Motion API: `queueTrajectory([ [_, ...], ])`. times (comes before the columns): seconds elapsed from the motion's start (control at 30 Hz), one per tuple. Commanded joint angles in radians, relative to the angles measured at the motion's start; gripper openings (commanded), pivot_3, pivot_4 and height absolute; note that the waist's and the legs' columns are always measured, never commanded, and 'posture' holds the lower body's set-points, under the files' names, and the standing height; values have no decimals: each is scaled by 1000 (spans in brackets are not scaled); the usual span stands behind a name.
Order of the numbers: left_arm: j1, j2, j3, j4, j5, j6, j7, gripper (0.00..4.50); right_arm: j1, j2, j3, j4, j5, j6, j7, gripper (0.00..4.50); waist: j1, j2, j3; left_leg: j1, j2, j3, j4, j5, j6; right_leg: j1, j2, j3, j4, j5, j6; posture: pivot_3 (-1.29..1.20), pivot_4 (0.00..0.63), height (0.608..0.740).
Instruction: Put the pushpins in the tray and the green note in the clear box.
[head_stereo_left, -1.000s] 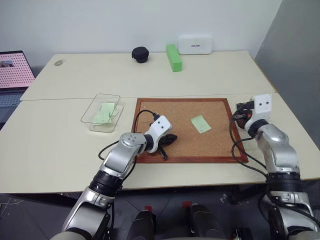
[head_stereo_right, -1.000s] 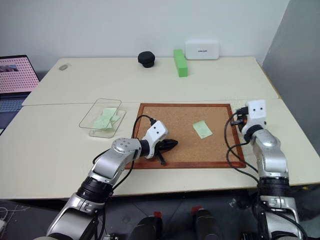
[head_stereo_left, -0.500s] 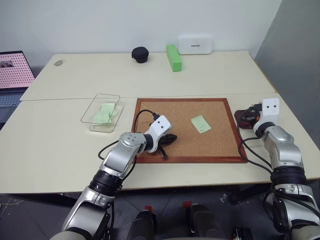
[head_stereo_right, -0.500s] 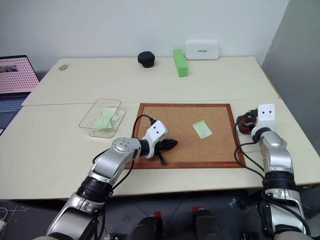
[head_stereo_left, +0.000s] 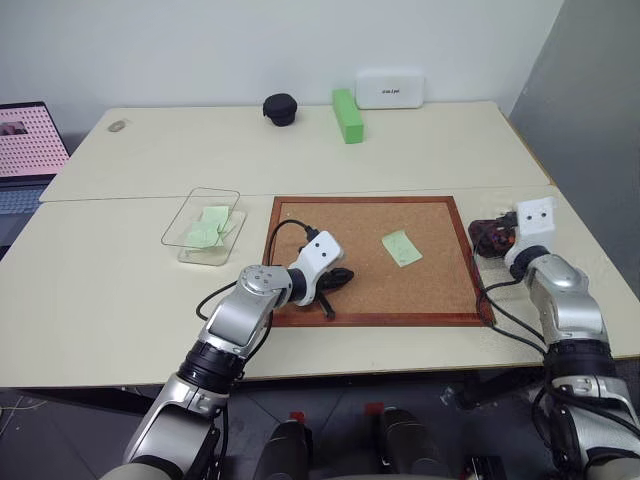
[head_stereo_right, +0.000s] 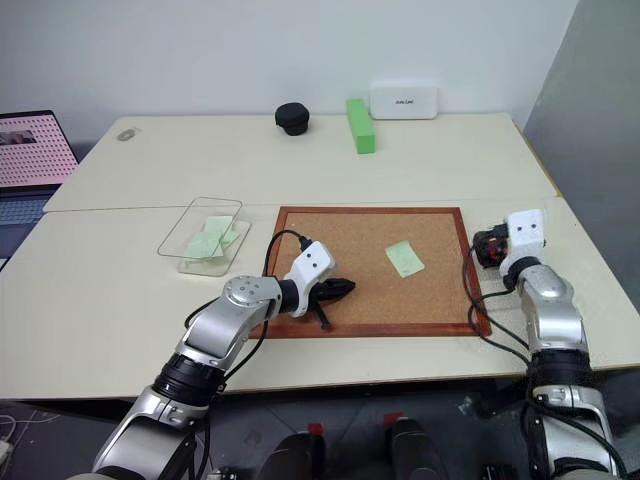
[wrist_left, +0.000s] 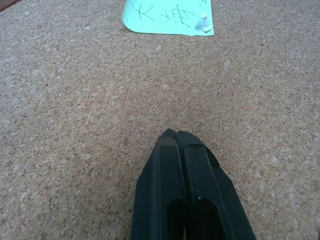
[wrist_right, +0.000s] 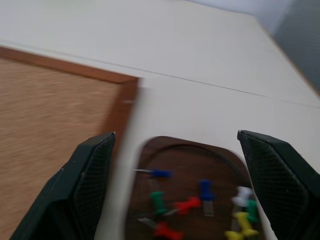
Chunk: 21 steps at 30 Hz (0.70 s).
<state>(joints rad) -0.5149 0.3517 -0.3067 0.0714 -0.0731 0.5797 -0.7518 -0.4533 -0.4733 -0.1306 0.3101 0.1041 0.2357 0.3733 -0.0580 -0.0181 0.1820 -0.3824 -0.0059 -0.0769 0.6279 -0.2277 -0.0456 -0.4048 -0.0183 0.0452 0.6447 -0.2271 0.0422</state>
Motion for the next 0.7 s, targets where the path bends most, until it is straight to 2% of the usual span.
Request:
queueTrajectory([
  [0.03,42,16,-24,73,31,49,17,0,50,40,46,-178,91,43,120,4127,0,0,0,0,0,0,0,0,0,0,0,0,0,0,0,0,150,740],
  [0.33,42,23,-16,67,30,56,18,0,125,115,149,-357,150,144,185,4127,1,0,0,0,0,-1,0,0,0,0,0,-1,-1,0,0,0,150,740],
  [0.6,38,23,-7,70,31,56,23,0,112,144,189,-314,129,140,194,4127,1,0,0,0,0,-1,0,0,0,0,0,-1,-1,0,-1,0,150,740],
  [0.7,38,20,-1,64,25,64,24,0,110,146,208,-295,123,144,208,3704,1,0,0,0,0,-1,0,0,0,0,0,-1,-1,0,-1,0,150,740],
])
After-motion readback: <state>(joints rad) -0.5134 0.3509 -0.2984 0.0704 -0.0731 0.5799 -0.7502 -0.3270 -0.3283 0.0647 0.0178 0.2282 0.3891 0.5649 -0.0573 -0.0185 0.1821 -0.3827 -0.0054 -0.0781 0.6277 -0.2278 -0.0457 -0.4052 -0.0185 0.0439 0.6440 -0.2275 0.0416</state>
